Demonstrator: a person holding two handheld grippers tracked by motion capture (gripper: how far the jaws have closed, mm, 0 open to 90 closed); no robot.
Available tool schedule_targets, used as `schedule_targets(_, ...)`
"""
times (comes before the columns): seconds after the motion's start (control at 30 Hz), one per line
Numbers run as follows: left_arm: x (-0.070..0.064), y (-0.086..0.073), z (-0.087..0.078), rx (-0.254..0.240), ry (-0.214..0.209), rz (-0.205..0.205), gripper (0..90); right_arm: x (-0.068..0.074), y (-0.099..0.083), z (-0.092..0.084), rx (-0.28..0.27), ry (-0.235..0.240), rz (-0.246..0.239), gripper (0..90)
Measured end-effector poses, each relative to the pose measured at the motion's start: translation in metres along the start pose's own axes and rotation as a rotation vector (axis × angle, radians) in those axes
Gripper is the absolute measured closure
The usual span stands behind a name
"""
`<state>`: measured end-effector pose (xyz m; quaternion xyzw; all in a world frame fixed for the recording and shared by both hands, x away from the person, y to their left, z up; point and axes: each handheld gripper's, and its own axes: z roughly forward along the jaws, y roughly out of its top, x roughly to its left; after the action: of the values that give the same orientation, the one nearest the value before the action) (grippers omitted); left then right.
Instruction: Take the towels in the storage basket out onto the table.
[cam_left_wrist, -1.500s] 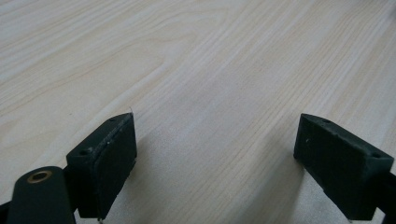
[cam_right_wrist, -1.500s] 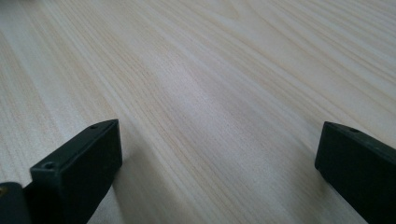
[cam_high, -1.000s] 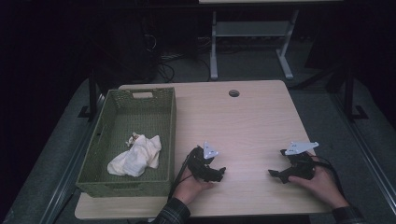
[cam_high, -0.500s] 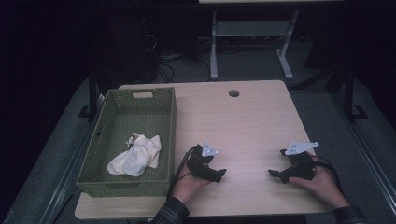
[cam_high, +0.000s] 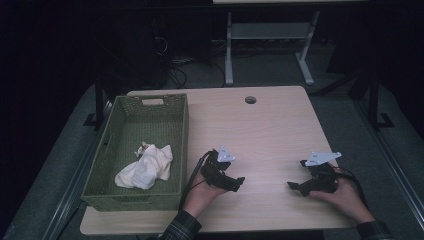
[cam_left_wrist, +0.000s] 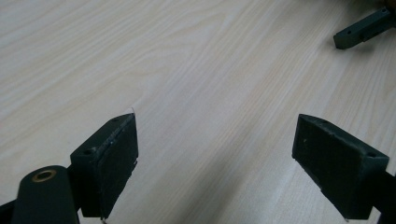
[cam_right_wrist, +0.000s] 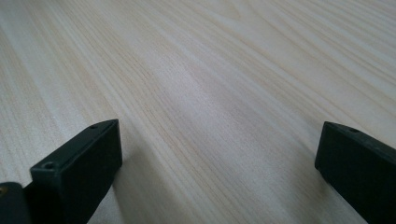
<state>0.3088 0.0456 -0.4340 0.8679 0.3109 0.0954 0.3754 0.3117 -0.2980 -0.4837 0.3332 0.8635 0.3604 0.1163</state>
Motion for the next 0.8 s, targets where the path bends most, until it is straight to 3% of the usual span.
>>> schedule_targets(0.53, 0.006, 0.023, -0.024, 0.009, 0.038, 0.017, 14.0, 0.000, -0.002, -0.001, -0.001, 0.013, -0.019, 0.3)
schedule_targets(0.67, 0.010, 0.030, -0.032, 0.005, 0.021, 0.004, 14.1, 0.000, -0.002, -0.001, -0.001, 0.013, -0.020, 0.3)
schedule_targets(0.8, 0.013, 0.035, -0.036, 0.002, 0.018, 0.025, 14.0, 0.000, -0.001, -0.001, 0.000, 0.015, -0.019, 0.3)
